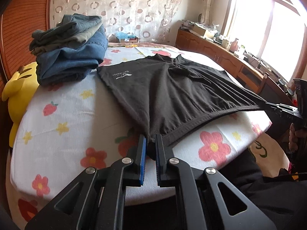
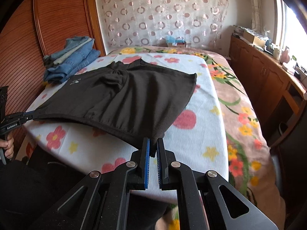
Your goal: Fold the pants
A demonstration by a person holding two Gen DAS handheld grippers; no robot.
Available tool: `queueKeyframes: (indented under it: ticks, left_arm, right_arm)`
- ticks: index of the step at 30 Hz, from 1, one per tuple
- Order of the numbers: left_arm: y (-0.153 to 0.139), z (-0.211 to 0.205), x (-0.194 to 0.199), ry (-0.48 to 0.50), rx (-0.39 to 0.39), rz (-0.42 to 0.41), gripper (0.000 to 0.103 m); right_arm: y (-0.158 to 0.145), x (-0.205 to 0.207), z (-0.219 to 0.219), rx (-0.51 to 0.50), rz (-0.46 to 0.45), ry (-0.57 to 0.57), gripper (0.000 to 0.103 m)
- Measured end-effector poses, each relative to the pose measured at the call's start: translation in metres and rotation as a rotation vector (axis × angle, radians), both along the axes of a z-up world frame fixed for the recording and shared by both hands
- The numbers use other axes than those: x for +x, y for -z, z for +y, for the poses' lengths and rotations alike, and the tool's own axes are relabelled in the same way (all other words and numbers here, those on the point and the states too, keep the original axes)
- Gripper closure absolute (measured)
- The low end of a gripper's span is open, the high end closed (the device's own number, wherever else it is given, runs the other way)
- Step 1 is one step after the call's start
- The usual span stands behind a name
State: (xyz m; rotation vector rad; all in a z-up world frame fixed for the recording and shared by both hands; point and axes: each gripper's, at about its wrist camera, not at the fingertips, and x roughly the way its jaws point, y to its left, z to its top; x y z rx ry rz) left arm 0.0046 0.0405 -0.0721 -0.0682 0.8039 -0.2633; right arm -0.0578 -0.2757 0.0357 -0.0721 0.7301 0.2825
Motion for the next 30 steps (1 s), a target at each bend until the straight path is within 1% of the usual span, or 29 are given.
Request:
queueKeyframes:
  ticks: [3,6,10,11,15,18,20,22,27,30]
  left_arm:
    - [-0.001,-0.001,-0.001,0.0,0.004,0.0,0.093]
    - [-0.001,-0.004,0.002,-0.002,0.044,-0.001,0.093]
    - [0.0,-0.003,0.005,-0.003,0.038,0.005,0.093]
    - [0.002,-0.002,0.006,-0.004,0.04,0.011,0.093]
    - [0.007,-0.002,0.007,-0.006,0.047,0.023,0.093]
    - [0.007,-0.003,0.008,-0.005,0.056,0.028,0.093]
    - [0.006,-0.002,0.008,-0.005,0.06,0.028,0.093]
    - [0.006,-0.003,0.008,-0.007,0.063,0.027,0.093]
    - [0.005,-0.006,0.009,-0.005,0.07,0.019,0.093]
    - [0.0,-0.014,0.014,0.019,0.106,0.008,0.093]
  right_arm:
    - [-0.001,0.002,0.002,-0.006,0.008,-0.001,0.096]
    - [-0.002,0.011,0.002,0.006,0.017,0.001,0.096]
    - [-0.002,0.013,0.004,0.017,0.019,-0.001,0.096]
    - [-0.002,0.011,0.004,0.017,0.018,0.002,0.094]
    - [-0.003,0.009,0.002,0.026,-0.002,0.025,0.09]
    - [-0.005,0.006,0.002,0.029,-0.025,0.047,0.083]
    - [-0.006,0.003,0.002,0.038,-0.04,0.051,0.074]
    - [-0.007,0.001,0.002,0.045,-0.057,0.05,0.07]
    - [0.001,0.005,0.002,0.074,-0.068,0.064,0.068]
    - [0.008,0.01,0.003,0.075,-0.057,0.064,0.068]
